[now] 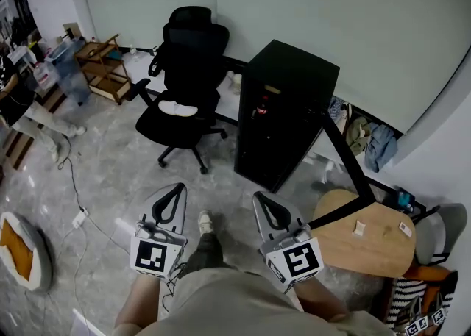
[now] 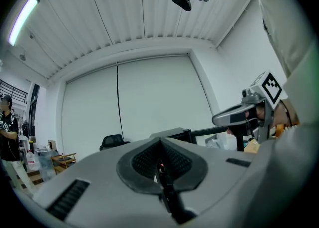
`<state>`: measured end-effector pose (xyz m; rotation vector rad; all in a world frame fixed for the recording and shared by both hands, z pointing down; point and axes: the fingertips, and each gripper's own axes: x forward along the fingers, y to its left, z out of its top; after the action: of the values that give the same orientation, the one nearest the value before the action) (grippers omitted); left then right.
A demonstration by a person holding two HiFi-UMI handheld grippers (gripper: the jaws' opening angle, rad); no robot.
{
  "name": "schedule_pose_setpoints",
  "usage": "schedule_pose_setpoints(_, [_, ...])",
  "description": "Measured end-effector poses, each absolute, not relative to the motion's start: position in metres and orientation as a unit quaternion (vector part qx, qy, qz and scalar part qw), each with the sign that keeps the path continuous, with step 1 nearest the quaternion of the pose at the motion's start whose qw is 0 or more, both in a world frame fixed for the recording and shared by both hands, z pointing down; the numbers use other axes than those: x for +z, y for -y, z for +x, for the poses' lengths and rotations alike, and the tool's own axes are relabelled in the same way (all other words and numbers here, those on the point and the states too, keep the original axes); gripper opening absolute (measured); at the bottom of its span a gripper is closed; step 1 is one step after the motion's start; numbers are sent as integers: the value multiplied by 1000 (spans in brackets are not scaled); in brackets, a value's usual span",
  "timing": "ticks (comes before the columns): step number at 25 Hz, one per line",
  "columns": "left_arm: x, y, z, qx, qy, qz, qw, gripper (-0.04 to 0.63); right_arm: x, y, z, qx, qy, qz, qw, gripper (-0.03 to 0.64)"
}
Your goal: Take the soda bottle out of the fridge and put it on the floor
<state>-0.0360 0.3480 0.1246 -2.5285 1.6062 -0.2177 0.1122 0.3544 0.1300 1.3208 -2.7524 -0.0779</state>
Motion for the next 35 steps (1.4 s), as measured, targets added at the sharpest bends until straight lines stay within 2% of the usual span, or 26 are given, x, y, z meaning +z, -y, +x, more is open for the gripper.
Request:
schedule_pose_setpoints(15, [146, -256, -37, -80, -508, -855, 66, 6, 162, -265, 102, -8, 889, 453, 70, -3])
schedule_pose_setpoints(23, [149, -167, -49, -88, -488, -867, 44, 6, 164, -180, 85, 8, 881, 465, 88, -3])
schedule_pose_setpoints(35, [145, -13, -65, -95, -435, -894, 49, 6, 157, -31, 59, 15, 859, 505, 88, -3])
